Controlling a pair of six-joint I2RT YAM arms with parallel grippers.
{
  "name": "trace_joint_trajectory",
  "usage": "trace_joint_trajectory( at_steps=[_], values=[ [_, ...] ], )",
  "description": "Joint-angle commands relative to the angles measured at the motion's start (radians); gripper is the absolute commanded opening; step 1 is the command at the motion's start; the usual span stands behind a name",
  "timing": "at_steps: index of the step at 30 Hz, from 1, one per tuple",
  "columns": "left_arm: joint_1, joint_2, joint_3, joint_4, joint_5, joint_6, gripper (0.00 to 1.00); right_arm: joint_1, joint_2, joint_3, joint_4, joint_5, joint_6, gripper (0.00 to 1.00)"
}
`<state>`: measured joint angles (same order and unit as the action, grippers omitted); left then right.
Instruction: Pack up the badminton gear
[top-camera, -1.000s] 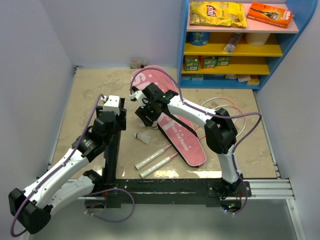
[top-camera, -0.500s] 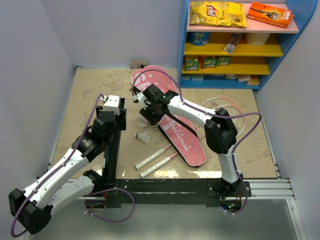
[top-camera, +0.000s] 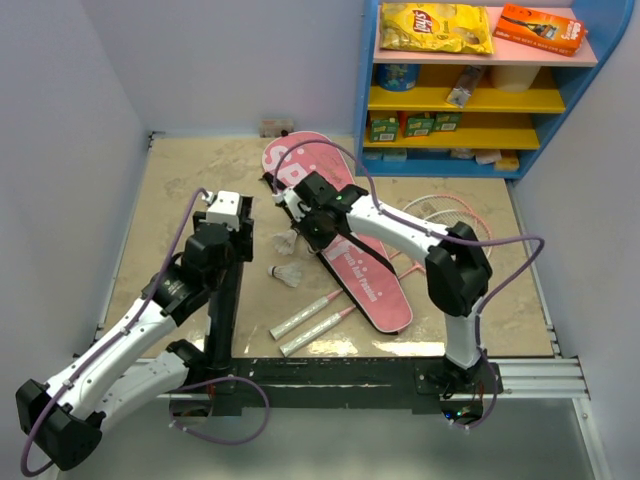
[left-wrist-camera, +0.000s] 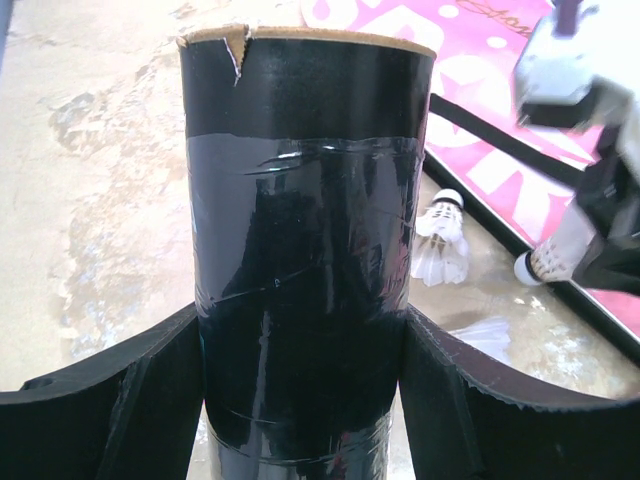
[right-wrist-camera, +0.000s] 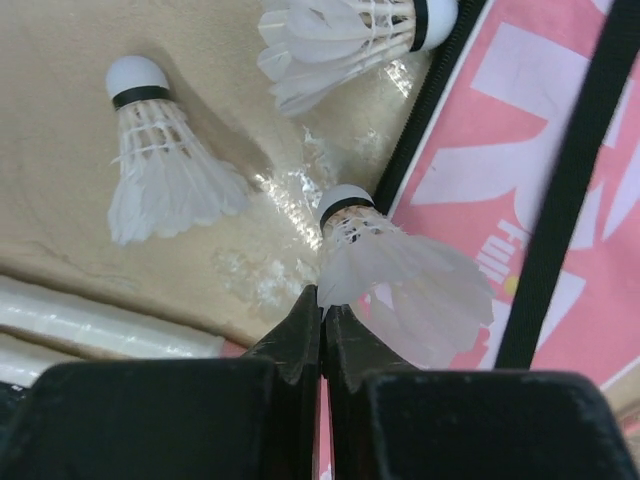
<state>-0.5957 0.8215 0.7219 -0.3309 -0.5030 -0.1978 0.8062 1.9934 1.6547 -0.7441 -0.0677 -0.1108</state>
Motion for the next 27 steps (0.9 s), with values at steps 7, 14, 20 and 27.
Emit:
trace_joint_trajectory(
  at_steps=[7,14,20,27],
  values=[
    [0.005,-0.025,0.004,0.124,0.335,0.096,0.2,0.005,-0.347,-0.11,0.028,0.084,0.158,0.0],
    [-0.009,0.002,-0.007,0.171,0.69,0.139,0.2,0.007,-0.629,-0.191,-0.075,0.227,0.289,0.0],
    [-0.082,0.091,0.019,0.181,0.888,0.178,0.19,0.005,-0.826,-0.25,-0.109,0.23,0.332,0.0],
    [-0.205,0.125,0.025,0.141,1.02,0.242,0.2,0.005,-0.953,-0.223,-0.193,0.013,0.35,0.0]
  ],
)
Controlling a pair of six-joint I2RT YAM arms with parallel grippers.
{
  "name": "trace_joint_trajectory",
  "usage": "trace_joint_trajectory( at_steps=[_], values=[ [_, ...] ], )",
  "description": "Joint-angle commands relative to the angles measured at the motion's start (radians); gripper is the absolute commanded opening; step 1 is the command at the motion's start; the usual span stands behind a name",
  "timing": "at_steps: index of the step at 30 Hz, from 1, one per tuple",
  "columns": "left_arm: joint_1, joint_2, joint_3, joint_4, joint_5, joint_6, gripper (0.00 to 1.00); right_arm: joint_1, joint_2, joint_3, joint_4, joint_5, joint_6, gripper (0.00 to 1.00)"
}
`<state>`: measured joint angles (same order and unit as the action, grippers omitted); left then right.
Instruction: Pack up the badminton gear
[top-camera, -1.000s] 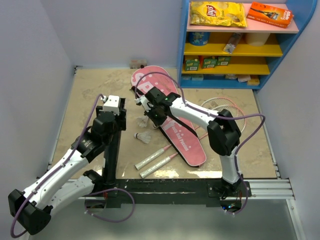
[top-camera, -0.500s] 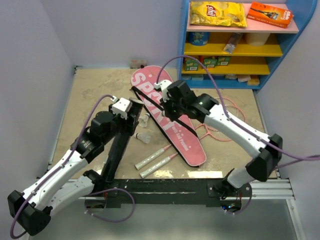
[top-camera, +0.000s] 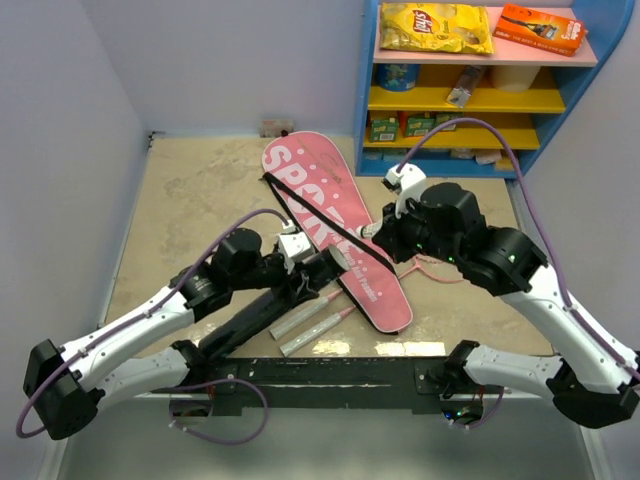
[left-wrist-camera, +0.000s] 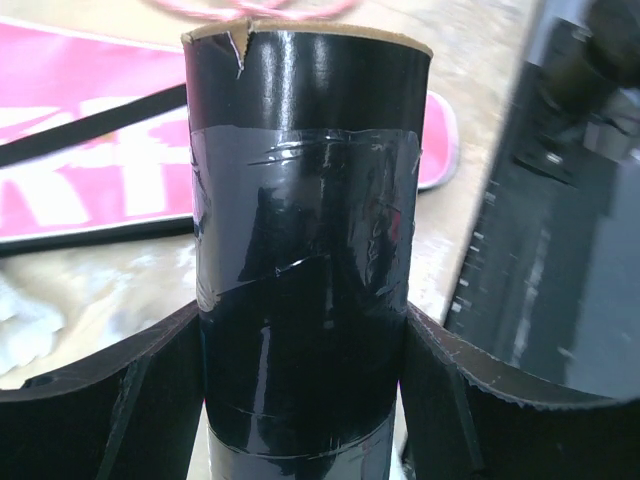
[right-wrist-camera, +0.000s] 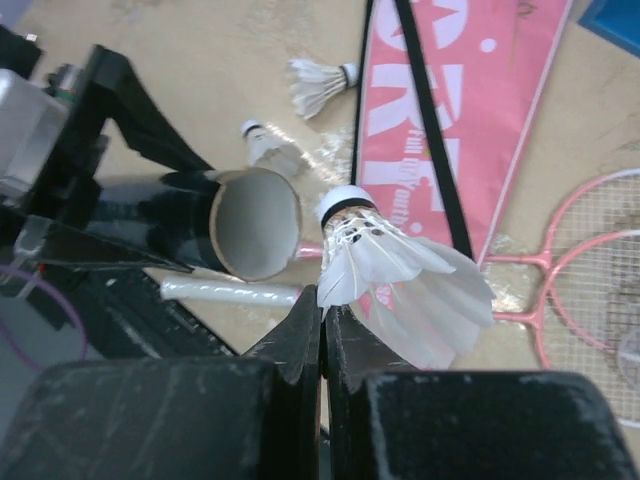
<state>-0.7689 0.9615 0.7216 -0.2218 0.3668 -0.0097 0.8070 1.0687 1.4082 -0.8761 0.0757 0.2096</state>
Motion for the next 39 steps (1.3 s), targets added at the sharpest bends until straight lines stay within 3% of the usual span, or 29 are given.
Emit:
trace_joint_trajectory(
  at_steps=[1,11,25,39],
  values=[
    [-0.035,-0.021,0.022,0.036,0.184,0.056,0.2,0.004,-0.039,0.023,-0.07,-0.16,0.028,0.0],
    [-0.049,-0.095,-0.007,0.058,0.268,0.053,0.2,0.004,-0.076,-0.025,-0.063,-0.396,0.02,0.0],
    [-0.056,-0.135,-0.008,0.058,0.299,0.054,0.2,0.006,-0.007,-0.049,0.018,-0.537,0.045,0.0],
    [-0.059,-0.161,-0.01,0.064,0.323,0.053,0.21,0.046,0.053,-0.192,0.281,-0.636,0.149,0.0]
  ],
)
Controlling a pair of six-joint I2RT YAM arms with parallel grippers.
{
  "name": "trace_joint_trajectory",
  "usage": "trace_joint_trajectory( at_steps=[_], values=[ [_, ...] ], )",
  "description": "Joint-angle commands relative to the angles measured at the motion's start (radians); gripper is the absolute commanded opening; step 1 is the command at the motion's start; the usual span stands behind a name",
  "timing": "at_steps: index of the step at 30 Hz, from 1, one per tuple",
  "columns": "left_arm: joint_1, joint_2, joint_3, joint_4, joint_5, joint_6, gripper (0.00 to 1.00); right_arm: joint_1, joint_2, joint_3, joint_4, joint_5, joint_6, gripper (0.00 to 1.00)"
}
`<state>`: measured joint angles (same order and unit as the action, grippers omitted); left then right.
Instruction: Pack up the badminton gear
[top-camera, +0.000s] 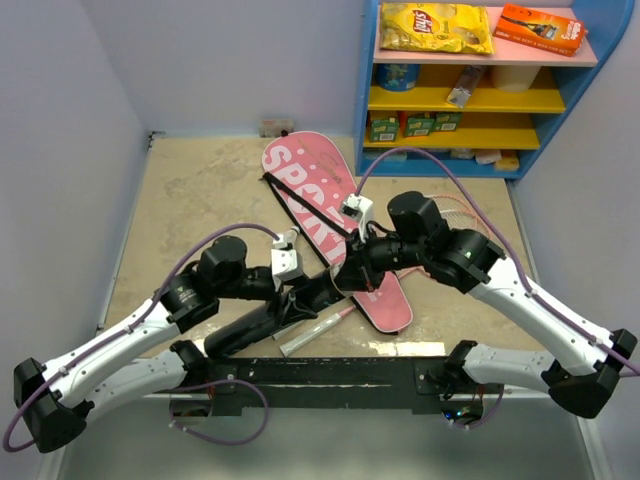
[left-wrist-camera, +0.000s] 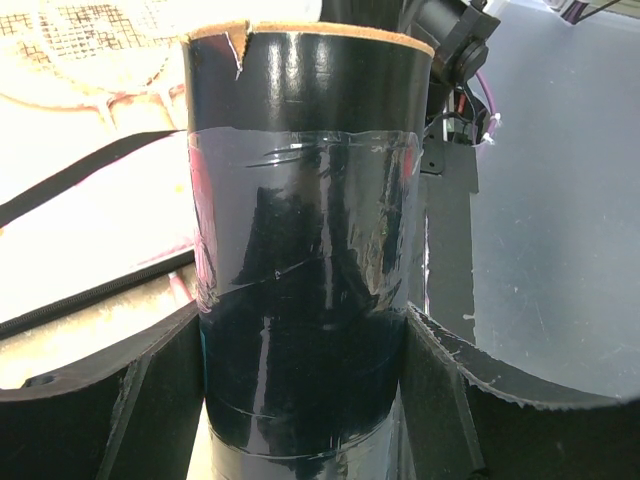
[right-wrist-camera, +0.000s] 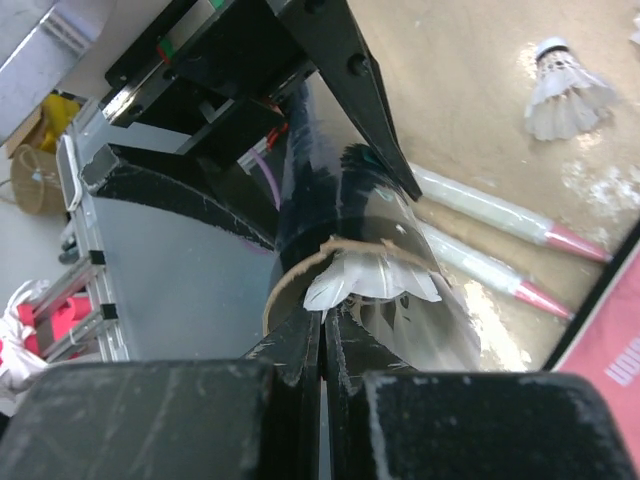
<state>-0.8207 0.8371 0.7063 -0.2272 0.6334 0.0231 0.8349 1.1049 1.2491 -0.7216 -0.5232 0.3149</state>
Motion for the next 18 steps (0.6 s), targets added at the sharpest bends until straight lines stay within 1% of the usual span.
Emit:
trace_joint_trajectory(
  at_steps=[1,6,9,13,16,17,18],
  values=[
    [-0.008,-0.039,0.005,0.068,0.057,0.021,0.21,0.026,0.019,-0.042,0.139,-0.037,0.055,0.0],
    [-0.008,-0.056,0.004,0.072,0.066,0.017,0.21,0.052,0.041,-0.121,0.249,-0.049,0.101,0.0],
    [-0.008,-0.066,0.004,0.075,0.068,0.018,0.21,0.067,0.052,-0.172,0.342,-0.075,0.145,0.0],
    [-0.006,-0.078,0.002,0.077,0.071,0.017,0.21,0.098,0.076,-0.206,0.448,-0.095,0.196,0.0],
    [-0.008,-0.084,0.002,0.075,0.069,0.017,0.21,0.105,0.081,-0.205,0.458,-0.092,0.204,0.06],
    [-0.006,-0.082,0.002,0.074,0.066,0.015,0.21,0.107,0.082,-0.191,0.446,-0.081,0.198,0.13],
    [-0.006,-0.085,0.001,0.074,0.065,0.015,0.21,0.105,0.081,-0.179,0.427,-0.071,0.19,0.16]
  ],
)
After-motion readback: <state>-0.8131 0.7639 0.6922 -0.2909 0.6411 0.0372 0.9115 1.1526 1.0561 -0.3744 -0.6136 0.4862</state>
